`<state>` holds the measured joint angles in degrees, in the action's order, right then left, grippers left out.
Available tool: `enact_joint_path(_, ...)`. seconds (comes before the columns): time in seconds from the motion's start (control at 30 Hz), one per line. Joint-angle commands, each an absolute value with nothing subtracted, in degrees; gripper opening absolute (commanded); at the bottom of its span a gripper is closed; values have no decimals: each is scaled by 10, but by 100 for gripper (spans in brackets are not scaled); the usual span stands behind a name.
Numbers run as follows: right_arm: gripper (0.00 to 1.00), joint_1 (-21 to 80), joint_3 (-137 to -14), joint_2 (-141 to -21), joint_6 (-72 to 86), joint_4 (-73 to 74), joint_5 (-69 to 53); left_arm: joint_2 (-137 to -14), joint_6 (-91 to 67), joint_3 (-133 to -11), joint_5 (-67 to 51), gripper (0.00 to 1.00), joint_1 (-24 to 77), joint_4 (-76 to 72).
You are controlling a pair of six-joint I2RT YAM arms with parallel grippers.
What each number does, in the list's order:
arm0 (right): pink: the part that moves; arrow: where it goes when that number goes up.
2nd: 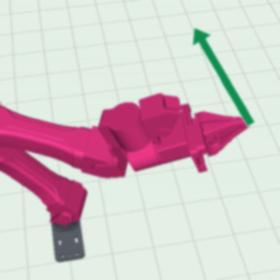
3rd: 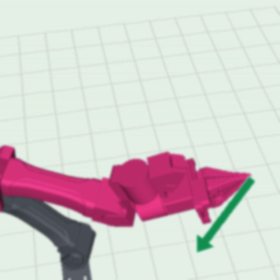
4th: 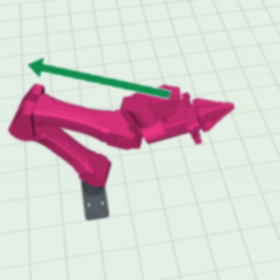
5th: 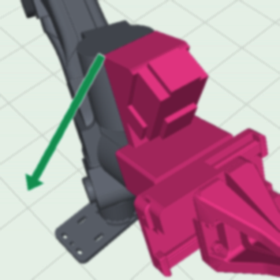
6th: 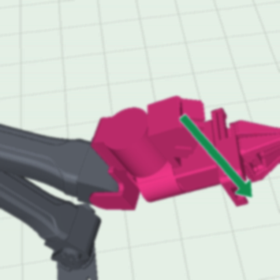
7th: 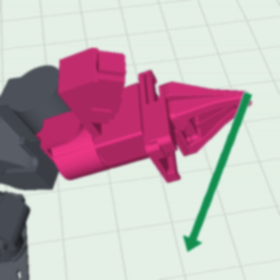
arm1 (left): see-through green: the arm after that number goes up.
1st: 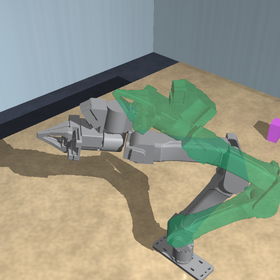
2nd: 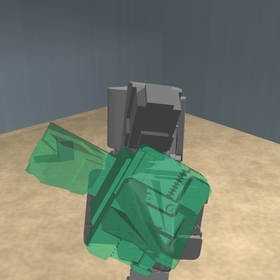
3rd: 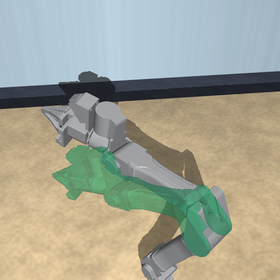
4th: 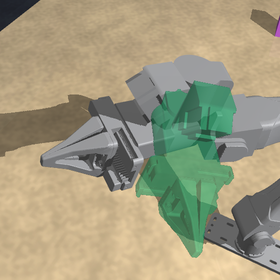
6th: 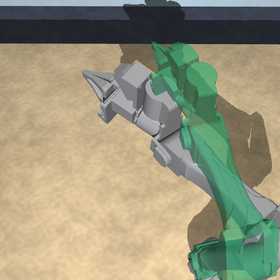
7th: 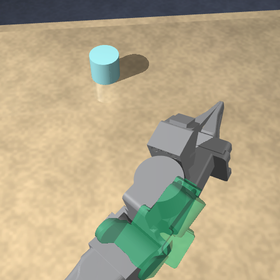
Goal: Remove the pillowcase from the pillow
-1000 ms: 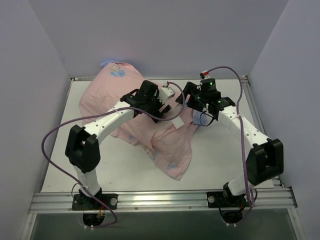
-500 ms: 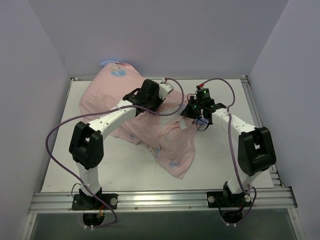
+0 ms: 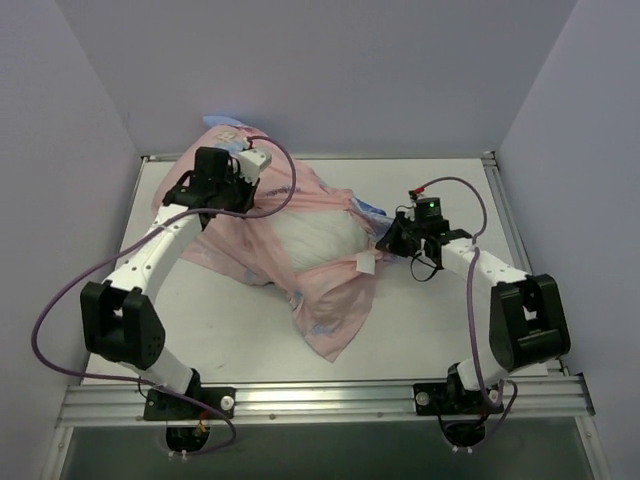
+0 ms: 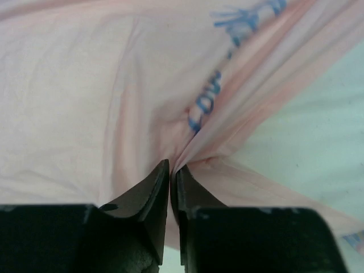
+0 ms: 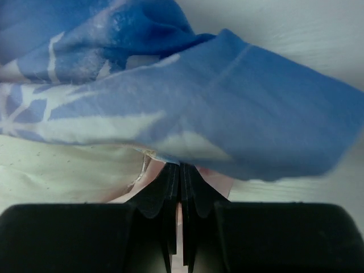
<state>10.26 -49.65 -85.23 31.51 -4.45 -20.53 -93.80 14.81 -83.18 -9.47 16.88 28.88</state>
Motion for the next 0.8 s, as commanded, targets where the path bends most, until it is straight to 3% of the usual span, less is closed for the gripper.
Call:
enact_joint_path(0.0, 0, 144, -491, -899, 326, -55, -158, -862, 246, -810, -110, 22, 150, 357)
enact_joint_path(0.03, 0, 169, -499, -907, 334, -65, -167, -845, 252, -812, -124, 57, 164, 366)
enact_joint_path(0.1, 0, 184, -517, -925, 350, -94, -200, -832, 272, -834, -114, 88, 215, 387)
enact_joint_path(0.13, 0, 195, -519, -925, 365, -101, -206, -833, 273, -854, -99, 94, 271, 399)
enact_joint_path(0.33, 0, 216, -493, -883, 393, -120, -211, -909, 245, -1021, -113, 95, 406, 470)
enact_joint_path(0.47, 0, 214, -468, -852, 401, -115, -199, -999, 256, -1030, -18, 97, 481, 445)
enact_joint_path(0.63, 0, 209, -458, -843, 415, -119, -202, -1105, 247, -1050, 54, 96, 480, 425)
enact_joint_path(0.77, 0, 208, -458, -833, 423, -120, -194, -1133, 265, -1034, 35, 100, 481, 403)
